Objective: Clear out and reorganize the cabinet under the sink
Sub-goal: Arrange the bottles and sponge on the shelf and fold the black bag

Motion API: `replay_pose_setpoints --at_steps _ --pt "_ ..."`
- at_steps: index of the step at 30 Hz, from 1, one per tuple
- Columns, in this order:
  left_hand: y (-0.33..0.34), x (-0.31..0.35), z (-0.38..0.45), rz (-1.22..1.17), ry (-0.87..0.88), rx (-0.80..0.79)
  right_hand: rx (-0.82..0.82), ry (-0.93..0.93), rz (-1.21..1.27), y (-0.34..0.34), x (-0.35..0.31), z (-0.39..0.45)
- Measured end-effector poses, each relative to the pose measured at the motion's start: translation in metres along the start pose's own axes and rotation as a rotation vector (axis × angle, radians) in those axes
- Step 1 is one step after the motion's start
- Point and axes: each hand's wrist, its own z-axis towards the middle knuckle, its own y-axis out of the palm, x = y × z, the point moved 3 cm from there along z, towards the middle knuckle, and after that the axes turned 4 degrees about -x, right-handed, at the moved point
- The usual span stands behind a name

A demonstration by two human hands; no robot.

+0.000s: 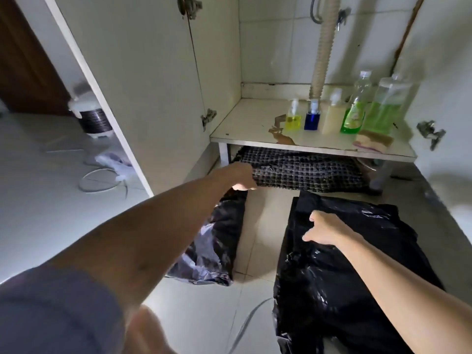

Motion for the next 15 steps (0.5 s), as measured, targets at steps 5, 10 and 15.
replay_pose_setpoints --at_steps 5,10,15 --pt "0.059 -0.104 -0.024 0.088 -0.172 -0.116 -0.098 -0.199 -0.009 0.063 -0.079 0.006" --pt "0.146 -0.176 -0.049 -0.190 -0.427 -0.335 -0.207 -0.306 -0.085 0.147 -0.127 0.008" --pt "0.182 -0.202 -0.062 -0.593 -0.634 -0.396 -0.128 -0.341 -0.134 0.193 -0.136 0.013"
